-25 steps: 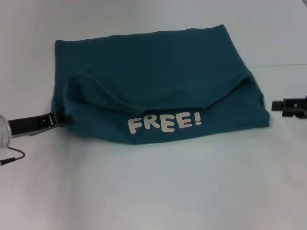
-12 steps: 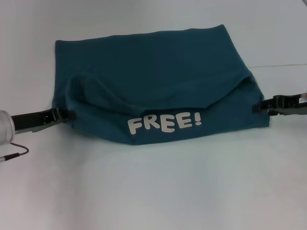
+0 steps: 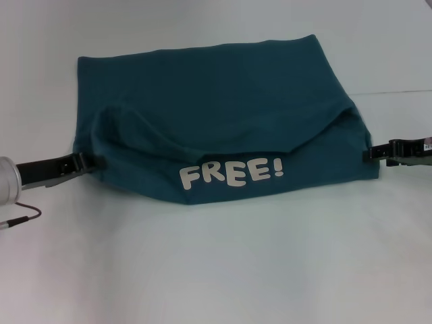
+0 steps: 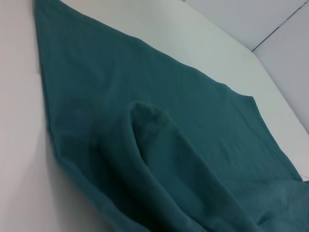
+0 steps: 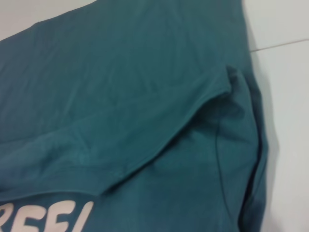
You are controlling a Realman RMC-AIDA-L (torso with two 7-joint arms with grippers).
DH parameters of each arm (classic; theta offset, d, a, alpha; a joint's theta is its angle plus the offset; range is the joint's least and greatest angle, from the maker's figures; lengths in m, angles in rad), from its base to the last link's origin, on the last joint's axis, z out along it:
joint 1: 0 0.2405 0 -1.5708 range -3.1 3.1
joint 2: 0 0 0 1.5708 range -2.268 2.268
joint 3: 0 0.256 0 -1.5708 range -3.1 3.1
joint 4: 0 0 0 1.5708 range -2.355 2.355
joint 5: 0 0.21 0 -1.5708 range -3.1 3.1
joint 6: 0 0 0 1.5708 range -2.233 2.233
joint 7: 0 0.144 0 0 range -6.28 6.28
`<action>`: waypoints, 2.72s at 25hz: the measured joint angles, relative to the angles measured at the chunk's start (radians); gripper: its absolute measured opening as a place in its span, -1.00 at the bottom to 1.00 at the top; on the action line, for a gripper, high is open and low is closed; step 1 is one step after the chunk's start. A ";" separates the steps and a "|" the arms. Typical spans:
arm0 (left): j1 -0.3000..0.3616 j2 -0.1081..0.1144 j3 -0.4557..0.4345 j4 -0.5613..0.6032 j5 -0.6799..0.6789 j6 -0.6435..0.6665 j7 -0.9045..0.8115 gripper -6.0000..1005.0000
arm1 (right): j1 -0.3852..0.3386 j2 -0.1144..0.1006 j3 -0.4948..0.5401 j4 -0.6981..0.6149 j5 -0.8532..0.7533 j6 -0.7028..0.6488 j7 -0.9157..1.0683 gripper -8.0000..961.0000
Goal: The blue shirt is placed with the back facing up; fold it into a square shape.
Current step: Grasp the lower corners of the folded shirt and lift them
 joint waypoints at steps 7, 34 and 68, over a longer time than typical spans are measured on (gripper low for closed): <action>0.011 0.003 0.000 0.003 0.000 0.005 -0.010 -0.92 | 0.000 0.027 -0.027 0.010 -0.006 0.085 -0.005 0.21; 0.018 0.000 0.000 0.001 0.001 0.000 -0.011 -0.92 | 0.022 0.033 -0.039 0.077 0.002 0.140 0.003 -0.24; 0.130 0.030 -0.111 0.231 0.419 0.786 -0.133 -0.92 | -0.099 0.024 -0.054 -0.287 -0.208 -0.784 -0.011 -0.79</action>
